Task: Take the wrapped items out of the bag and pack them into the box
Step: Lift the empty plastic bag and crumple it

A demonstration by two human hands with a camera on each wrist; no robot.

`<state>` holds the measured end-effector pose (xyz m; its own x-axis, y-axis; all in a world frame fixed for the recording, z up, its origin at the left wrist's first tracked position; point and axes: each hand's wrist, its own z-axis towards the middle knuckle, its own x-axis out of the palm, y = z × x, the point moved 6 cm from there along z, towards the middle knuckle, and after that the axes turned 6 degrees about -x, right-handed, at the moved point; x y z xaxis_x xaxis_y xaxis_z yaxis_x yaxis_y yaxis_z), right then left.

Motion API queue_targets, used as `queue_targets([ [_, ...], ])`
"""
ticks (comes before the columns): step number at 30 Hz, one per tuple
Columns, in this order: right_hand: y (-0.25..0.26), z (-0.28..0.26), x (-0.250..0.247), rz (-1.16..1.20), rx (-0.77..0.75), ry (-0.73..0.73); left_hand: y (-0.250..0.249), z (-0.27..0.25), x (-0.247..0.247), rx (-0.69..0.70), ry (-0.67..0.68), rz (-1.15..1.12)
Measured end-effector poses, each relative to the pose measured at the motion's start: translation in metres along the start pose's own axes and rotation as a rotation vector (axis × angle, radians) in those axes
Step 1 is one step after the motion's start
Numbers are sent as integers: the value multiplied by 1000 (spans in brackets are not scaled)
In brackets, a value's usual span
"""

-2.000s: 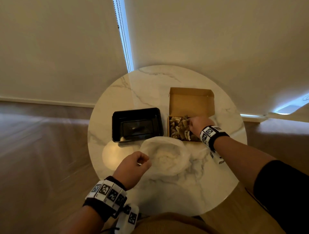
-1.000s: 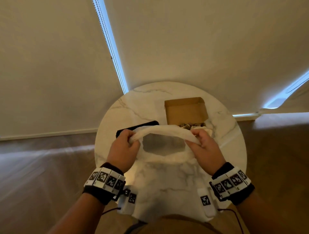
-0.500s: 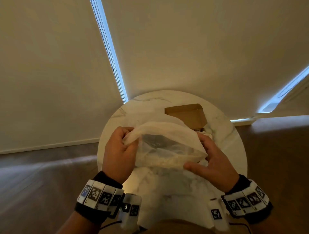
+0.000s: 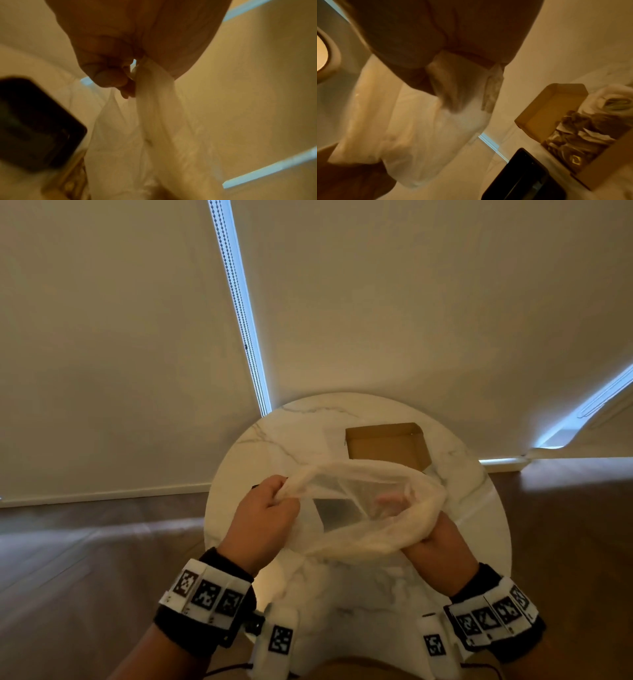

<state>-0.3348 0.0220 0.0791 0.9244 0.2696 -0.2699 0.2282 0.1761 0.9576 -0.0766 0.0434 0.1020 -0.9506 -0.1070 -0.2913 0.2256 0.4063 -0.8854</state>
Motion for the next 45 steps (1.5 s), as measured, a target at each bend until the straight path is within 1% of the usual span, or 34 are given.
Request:
queue_targets([
  [1, -4, 1, -2, -13, -6, -32, 8, 1, 2, -81, 58, -115],
  [3, -21, 1, -4, -5, 32, -52, 28, 4, 9, -277, 216, -408],
  [5, -31, -1, -3, -13, 58, -55, 36, 1, 15, -401, 328, -616],
  [7, -34, -1, 3, -37, 64, -34, 37, -1, 17, -485, 374, -780],
  [8, -33, -2, 5, -38, 76, -24, 40, -1, 17, -527, 374, -855],
  [9, -32, -3, 7, -22, 91, -14, 40, -2, 17, -556, 359, -910],
  [10, -30, -3, 8, -12, 88, -2, 44, -1, 14, -573, 323, -917],
  [11, -28, -4, 9, -2, 84, 14, 50, 2, 12, -580, 286, -880],
  [13, -23, -5, 11, -13, 81, 63, 69, 11, 7, -593, 188, -712],
  [14, -22, -6, 13, -32, 88, 89, 79, 15, 3, -589, 108, -585],
  [15, -23, -6, 15, -45, 90, 111, 87, 18, -3, -552, 9, -409],
  [17, -24, -8, 21, -89, 85, 123, 90, 24, -15, -370, -181, 39],
  [18, -27, -8, 23, -125, 83, 112, 85, 25, -16, -249, -226, 216],
  [19, -30, -8, 24, -163, 81, 102, 74, 21, -12, -110, -241, 337],
  [21, -41, -8, 27, -244, 83, 102, 46, 7, 0, 217, -228, 448],
  [22, -47, -8, 30, -272, 87, 118, 34, -1, 10, 349, -170, 473],
  [23, -50, -7, 34, -273, 84, 146, 25, -8, 23, 428, -77, 485],
  [24, -54, -6, 38, -269, 79, 175, 19, -13, 39, 458, 37, 502],
  [26, -57, -5, 47, -253, 65, 246, 20, -18, 67, 441, 226, 526],
  [27, -58, -5, 50, -261, 55, 279, 23, -18, 76, 418, 280, 513],
  [28, -58, -5, 51, -284, 44, 301, 27, -16, 81, 397, 304, 488],
  [32, -53, -6, 47, -374, 0, 312, 34, -4, 76, 359, 268, 399],
  [35, -46, -10, 51, -374, -16, 373, 32, 2, 71, 424, 226, 406],
  [37, -38, -10, 52, -348, -2, 428, 30, 5, 63, 436, 207, 391],
  [38, -32, -9, 52, -326, -9, 453, 32, 7, 60, 400, 249, 366],
  [40, -19, -7, 50, -304, -43, 488, 39, 10, 60, 251, 425, 356],
  [42, -11, -1, 44, -316, -56, 487, 46, 9, 62, 105, 576, 432],
  [44, -8, 8, 35, -341, -63, 458, 49, 9, 65, 78, 647, 468],
  [45, -7, 12, 30, -358, -77, 433, 49, 9, 66, 91, 647, 477],
])
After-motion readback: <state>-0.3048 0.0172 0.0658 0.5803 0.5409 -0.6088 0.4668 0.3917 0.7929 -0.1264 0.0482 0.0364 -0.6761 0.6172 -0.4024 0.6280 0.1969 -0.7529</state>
